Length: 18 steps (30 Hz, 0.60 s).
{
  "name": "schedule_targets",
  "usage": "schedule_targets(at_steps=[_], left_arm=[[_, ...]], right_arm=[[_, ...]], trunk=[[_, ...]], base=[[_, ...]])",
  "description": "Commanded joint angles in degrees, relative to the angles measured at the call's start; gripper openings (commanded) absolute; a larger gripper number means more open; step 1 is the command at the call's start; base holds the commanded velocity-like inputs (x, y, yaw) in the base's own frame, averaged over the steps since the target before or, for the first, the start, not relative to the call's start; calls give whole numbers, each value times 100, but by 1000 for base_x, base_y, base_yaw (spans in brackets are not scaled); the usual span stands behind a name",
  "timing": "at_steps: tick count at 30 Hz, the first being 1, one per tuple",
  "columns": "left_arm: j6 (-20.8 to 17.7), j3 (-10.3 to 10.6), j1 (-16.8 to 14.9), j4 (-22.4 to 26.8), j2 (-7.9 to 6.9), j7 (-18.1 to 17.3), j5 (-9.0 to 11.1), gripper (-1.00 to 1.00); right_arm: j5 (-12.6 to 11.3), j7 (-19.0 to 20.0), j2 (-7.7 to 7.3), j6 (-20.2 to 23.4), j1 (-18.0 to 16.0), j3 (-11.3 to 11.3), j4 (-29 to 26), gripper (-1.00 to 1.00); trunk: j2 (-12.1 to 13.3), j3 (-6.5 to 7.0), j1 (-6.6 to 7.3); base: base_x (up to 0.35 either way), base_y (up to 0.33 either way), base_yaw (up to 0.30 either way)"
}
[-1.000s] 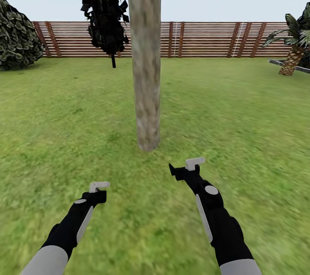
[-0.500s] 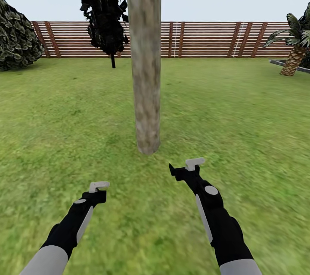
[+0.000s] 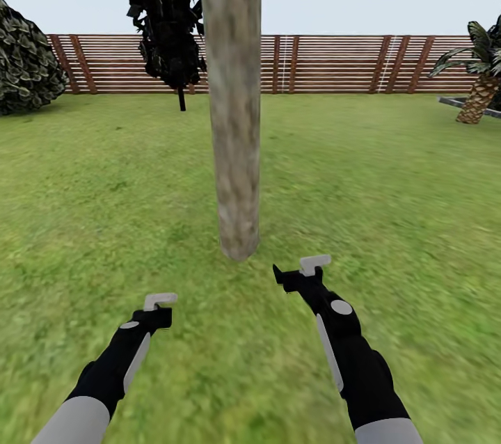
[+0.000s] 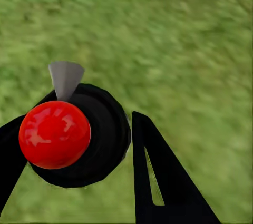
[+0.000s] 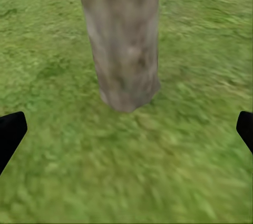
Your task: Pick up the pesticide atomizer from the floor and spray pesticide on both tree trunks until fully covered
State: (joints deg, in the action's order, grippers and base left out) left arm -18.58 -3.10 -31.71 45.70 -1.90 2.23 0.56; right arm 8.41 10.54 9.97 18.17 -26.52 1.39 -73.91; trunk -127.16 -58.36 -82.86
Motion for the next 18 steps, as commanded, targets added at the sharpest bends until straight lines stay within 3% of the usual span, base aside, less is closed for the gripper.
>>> schedule_targets(at_steps=[1, 11, 17, 18], left_arm=[[-32, 3, -1, 10, 0, 14, 5, -100], [-29, 3, -1, 10, 1, 17, 5, -100], [36, 11, 7, -27, -41, -31, -6, -100], [67, 29, 43, -30, -90, -326, -75, -100]], right_arm=[[60, 36, 3, 28, -2, -7, -8, 100], [63, 36, 3, 28, -2, -7, -4, 100], [63, 92, 3, 35, -2, 23, -35, 100], [73, 254, 3, 42, -2, 25, -37, 100]], trunk=[[-2, -5, -3], [-2, -5, -3], [-2, -5, -3], [-2, -5, -3]], base=[[336, 0, 0], [336, 0, 0], [80, 0, 0], [8, 0, 0]])
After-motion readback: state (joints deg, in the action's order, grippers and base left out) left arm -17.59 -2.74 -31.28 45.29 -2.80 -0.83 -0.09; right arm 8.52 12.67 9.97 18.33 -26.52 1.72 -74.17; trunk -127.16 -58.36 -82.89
